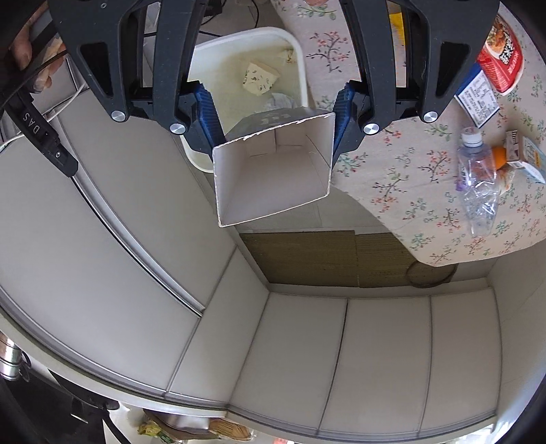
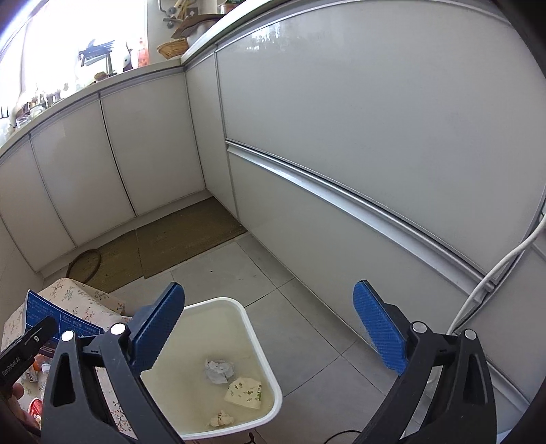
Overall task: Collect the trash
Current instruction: 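Carry both items to the white bin and open both grippers to drop them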
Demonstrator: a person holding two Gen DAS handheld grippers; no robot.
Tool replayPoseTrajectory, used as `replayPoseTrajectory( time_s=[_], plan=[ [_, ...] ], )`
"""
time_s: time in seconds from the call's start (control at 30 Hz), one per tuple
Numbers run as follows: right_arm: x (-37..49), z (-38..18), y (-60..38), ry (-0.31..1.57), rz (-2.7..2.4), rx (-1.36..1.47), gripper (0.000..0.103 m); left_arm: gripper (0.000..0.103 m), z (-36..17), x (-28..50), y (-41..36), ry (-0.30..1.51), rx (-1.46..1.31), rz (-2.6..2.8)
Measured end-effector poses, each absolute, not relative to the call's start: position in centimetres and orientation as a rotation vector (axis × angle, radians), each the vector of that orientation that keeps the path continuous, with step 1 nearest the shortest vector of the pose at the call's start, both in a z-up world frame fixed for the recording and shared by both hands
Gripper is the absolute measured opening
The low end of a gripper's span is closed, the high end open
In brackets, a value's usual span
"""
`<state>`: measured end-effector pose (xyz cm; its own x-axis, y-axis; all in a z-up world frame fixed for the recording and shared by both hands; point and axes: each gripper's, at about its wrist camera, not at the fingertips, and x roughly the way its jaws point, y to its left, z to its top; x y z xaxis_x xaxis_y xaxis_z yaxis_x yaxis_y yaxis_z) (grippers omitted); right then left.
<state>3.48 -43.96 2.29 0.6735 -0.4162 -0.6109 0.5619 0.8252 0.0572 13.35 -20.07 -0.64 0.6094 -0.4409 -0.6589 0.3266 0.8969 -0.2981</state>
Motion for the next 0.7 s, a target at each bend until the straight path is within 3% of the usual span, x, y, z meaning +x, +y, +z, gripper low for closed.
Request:
replayPoseTrajectory(
  time_s=[0.33, 0.4, 0.53, 0.7],
  plan=[
    [2.4, 2.0, -46.5, 0.625, -0.601, 0.298, 0.096, 0.054, -1.9, 13.7, -24.8, 0.86, -0.117, -0.51],
    [2.2, 2.1, -46.7, 0.621, -0.603, 0.301, 0.096, 0.062, -2.0, 13.8, -25.3, 0.865, -0.112, -0.511],
    [1.9, 2.2, -46.8, 0.618, -0.602, 0.307, 0.096, 0.066, -1.7, 13.5, -25.8, 0.862, -0.09, -0.502],
    [1.8, 2.3, -46.5, 0.621, -0.594, 0.298, 0.096, 0.08, -1.4, 12.9, -25.7, 0.83, -0.045, -0.46]
  ],
)
